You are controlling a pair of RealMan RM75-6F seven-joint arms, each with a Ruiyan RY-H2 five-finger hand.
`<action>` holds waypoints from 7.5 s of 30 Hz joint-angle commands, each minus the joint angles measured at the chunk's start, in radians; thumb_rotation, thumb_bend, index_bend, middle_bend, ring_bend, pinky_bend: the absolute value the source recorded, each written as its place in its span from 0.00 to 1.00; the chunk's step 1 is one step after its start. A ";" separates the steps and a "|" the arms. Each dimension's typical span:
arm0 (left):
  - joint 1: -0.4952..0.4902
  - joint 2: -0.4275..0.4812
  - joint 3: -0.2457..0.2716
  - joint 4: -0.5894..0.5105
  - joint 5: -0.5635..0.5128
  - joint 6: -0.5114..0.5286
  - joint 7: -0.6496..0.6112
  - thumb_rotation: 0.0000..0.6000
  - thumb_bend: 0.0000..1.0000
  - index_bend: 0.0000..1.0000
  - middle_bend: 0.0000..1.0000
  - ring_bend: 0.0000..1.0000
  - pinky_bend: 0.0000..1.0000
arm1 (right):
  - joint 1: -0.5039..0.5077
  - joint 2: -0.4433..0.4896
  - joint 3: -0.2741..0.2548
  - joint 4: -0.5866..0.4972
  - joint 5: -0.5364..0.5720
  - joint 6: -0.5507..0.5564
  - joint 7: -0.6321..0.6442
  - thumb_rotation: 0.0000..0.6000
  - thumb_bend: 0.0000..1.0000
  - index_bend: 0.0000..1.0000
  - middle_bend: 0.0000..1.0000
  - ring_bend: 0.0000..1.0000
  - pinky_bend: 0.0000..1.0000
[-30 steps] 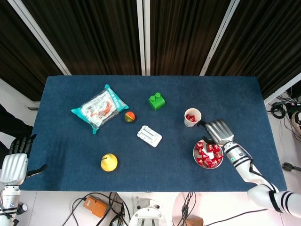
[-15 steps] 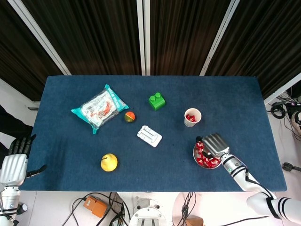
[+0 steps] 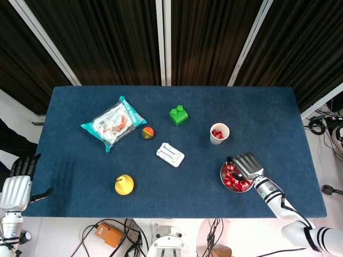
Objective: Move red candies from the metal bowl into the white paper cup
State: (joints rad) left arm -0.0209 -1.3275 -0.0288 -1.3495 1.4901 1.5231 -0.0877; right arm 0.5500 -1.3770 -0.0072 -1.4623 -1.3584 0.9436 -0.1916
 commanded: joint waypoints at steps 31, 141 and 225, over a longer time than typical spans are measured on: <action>-0.002 0.003 -0.004 -0.005 0.003 0.001 0.005 1.00 0.00 0.00 0.00 0.00 0.00 | 0.082 0.052 0.197 -0.014 0.079 0.009 0.093 1.00 0.56 0.67 0.90 1.00 1.00; 0.000 0.011 -0.006 -0.029 -0.013 -0.007 0.025 1.00 0.00 0.00 0.00 0.00 0.00 | 0.176 -0.013 0.235 0.108 0.193 -0.070 0.116 1.00 0.47 0.29 0.90 1.00 1.00; 0.006 0.008 -0.007 -0.022 -0.019 -0.005 0.016 1.00 0.00 0.00 0.00 0.00 0.00 | 0.176 -0.057 0.239 0.156 0.117 -0.048 0.139 1.00 0.49 0.36 0.91 1.00 1.00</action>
State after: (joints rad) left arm -0.0144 -1.3195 -0.0361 -1.3713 1.4705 1.5180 -0.0718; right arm 0.7397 -1.4506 0.2389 -1.2866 -1.2248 0.8732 -0.0601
